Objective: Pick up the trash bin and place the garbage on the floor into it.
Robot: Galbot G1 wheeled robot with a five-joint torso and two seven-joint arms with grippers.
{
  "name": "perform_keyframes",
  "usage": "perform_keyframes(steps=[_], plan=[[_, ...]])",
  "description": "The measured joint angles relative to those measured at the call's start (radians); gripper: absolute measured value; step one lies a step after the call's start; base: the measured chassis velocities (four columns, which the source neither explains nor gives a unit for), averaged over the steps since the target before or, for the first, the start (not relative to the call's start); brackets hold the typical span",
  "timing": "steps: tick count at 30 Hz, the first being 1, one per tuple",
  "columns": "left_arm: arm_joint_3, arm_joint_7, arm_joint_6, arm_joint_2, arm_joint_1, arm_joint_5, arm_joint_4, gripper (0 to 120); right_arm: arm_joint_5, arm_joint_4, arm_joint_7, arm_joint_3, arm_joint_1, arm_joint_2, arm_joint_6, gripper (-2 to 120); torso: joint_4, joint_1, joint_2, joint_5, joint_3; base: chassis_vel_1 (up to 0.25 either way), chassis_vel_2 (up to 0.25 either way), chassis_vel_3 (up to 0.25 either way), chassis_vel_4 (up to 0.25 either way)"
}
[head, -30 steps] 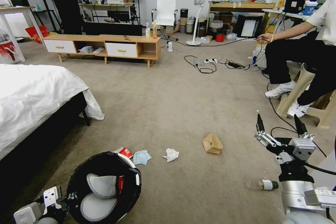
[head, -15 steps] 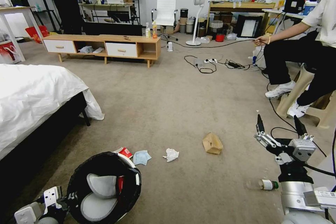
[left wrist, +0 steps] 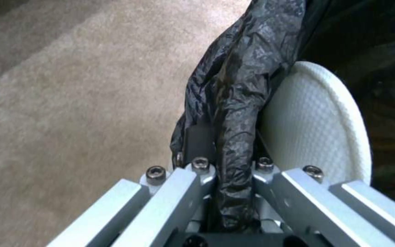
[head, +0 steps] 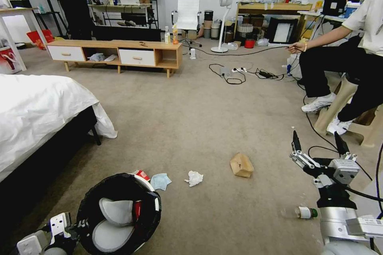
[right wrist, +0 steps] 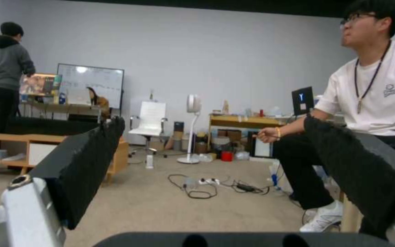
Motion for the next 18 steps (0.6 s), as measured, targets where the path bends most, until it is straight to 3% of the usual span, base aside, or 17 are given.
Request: perform_keyframes(steps=[6, 18], plan=[[0.001, 0.001, -0.001, -0.001, -0.001, 0.001, 0.001, 2, -0.001, -0.002, -0.005, -0.001, 0.001, -0.002, 0.003, 100, 0.0000, 0.000, 0.000, 0.0000, 0.000, -0.079, 0.083, 0.096, -0.081], [-0.008, 0.001, -0.001, 0.001, 0.003, 0.001, 0.000, 2, 0.001, -0.009, -0.015, -0.007, 0.004, -0.002, 0.011, 100, 0.0000, 0.000, 0.000, 0.0000, 0.000, 0.000, 0.000, 0.000, 0.000]])
